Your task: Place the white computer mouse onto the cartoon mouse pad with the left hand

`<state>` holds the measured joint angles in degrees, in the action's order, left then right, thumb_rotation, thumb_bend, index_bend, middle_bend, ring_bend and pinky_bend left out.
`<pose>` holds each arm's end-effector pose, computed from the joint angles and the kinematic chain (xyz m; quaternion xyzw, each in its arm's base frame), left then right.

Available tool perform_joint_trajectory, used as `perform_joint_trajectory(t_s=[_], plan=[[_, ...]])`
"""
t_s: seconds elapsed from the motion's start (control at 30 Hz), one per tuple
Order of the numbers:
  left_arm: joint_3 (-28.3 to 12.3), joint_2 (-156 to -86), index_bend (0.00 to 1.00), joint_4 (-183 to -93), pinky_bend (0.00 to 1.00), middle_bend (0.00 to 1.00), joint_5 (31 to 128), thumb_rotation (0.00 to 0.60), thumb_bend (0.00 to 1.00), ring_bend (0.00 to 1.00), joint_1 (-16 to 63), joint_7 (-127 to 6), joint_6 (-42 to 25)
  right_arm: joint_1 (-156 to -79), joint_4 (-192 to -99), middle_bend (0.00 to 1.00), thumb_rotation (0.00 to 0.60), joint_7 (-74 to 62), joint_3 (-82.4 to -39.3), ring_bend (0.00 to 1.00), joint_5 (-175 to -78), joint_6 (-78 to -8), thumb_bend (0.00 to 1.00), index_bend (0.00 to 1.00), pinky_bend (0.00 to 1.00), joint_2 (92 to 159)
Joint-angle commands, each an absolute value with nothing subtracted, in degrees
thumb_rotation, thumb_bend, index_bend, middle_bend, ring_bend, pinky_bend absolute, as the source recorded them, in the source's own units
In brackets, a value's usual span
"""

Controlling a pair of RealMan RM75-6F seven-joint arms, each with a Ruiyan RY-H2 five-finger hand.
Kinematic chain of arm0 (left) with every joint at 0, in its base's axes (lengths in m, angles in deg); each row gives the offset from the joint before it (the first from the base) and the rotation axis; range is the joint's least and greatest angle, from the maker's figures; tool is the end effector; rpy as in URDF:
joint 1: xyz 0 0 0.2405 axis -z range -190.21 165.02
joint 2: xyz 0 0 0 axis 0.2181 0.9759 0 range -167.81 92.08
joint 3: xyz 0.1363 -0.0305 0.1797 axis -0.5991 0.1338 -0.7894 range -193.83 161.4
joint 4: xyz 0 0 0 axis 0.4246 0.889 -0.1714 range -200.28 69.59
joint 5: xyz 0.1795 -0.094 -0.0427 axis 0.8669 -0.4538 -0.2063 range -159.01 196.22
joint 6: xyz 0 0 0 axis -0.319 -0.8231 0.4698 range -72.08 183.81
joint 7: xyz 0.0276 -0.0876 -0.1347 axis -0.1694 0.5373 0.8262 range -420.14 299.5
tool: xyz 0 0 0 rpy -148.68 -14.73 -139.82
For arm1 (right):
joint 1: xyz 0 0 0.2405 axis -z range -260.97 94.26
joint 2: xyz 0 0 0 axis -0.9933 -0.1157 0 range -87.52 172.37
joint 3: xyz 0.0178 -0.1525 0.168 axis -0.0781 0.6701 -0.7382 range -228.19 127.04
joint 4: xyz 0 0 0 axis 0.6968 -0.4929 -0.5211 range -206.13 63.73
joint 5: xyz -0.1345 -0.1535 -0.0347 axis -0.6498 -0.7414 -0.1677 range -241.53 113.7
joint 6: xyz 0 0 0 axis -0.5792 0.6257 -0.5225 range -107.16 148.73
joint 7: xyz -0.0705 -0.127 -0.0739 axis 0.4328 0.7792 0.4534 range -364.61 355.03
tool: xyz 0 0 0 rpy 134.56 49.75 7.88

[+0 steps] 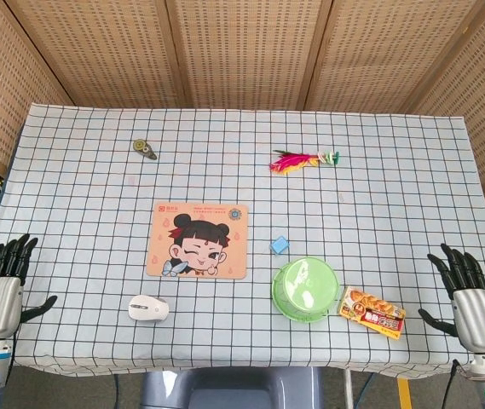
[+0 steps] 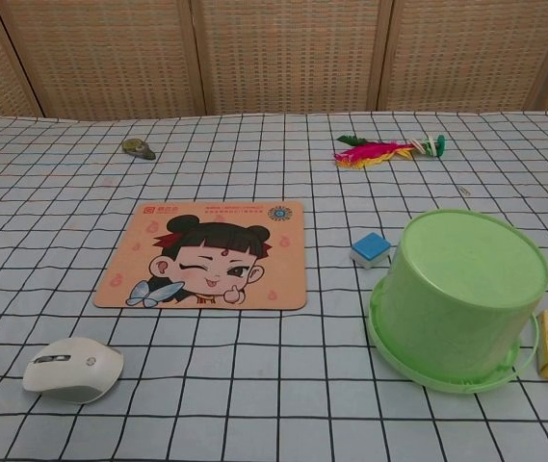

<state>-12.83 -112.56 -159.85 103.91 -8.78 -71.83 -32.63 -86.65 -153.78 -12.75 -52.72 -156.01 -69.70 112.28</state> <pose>-0.2574 0.1921 0.1051 -0.5719 -0.3870 -0.4034 0.6004 -0.2911 -0.1874 0.1397 0.5913 -0.3710 0.4430 0.5626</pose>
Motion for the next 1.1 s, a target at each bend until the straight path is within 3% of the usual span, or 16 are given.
perform_joint_trajectory(t_s=[0.03, 0.27, 0.67, 1.1], plan=[[-13.56, -112.43, 0.01, -160.74, 0.0, 0.0, 103.66, 0.6, 0.12, 0.0, -8.64, -71.83, -31.4, -86.64, -153.84, 0.0, 0.6, -12.86, -52.73, 0.0, -155.98, -69.7, 0.07, 0.14, 0.0, 112.24], [-14.74, -113.73, 0.0, -160.45, 0.0, 0.0, 101.36, 0.6, 0.07, 0.0, -7.62, -74.72, -26.96, -86.53, -153.98, 0.0, 0.6, -13.1, -52.79, 0.0, -156.01, -70.01, 0.07, 0.14, 0.0, 112.09], [-14.22, -120.82, 0.0, -163.02, 0.0, 0.0, 96.76, 0.6, 0.07, 0.0, -1.53, -89.52, -17.64, -86.41, -154.29, 0.0, 0.6, -14.03, -52.76, 0.0, -156.11, -70.22, 0.07, 0.14, 0.0, 111.66], [-14.96, -124.63, 0.0, -165.23, 0.0, 0.0, 93.91, 0.6, 0.07, 0.0, 0.79, -96.59, -15.44, -86.18, -154.29, 0.0, 0.6, -15.74, -53.12, 0.0, -155.83, -70.8, 0.08, 0.14, 0.0, 111.06]])
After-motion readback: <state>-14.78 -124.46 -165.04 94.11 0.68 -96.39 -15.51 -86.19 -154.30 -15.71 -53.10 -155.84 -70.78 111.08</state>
